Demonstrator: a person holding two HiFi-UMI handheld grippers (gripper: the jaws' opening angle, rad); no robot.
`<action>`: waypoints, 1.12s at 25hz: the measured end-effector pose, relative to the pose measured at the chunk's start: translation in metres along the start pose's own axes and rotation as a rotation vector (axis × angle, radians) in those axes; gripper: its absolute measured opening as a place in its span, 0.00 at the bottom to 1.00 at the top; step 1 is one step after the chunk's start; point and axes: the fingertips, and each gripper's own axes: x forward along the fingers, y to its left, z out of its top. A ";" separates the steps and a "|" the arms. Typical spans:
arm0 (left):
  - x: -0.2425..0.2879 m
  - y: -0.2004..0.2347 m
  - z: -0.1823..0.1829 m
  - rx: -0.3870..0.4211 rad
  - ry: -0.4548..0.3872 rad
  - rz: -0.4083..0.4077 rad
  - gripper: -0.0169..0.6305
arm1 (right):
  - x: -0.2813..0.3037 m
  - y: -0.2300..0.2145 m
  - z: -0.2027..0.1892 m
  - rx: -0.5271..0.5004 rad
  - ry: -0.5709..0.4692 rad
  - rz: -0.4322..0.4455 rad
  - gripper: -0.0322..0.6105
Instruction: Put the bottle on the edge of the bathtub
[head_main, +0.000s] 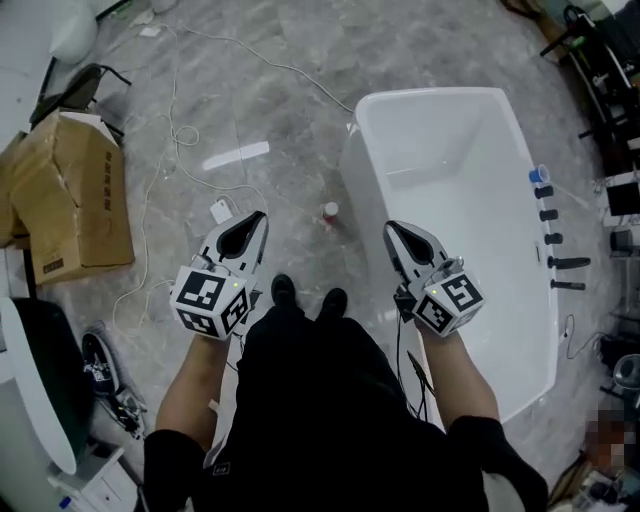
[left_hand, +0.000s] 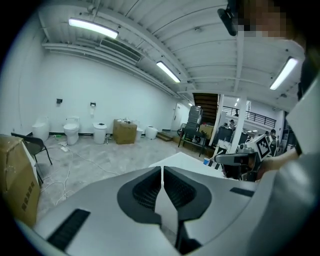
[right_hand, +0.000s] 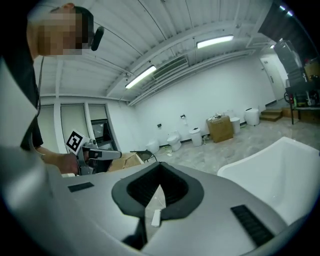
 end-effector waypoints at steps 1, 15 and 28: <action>-0.006 -0.002 0.010 0.004 -0.017 -0.002 0.07 | -0.006 0.003 0.009 -0.008 -0.011 -0.007 0.09; -0.070 0.012 0.099 0.044 -0.106 -0.053 0.07 | 0.004 0.064 0.121 -0.081 -0.148 -0.017 0.09; -0.058 0.040 0.171 0.086 -0.193 -0.149 0.07 | -0.007 0.082 0.211 -0.156 -0.301 -0.153 0.09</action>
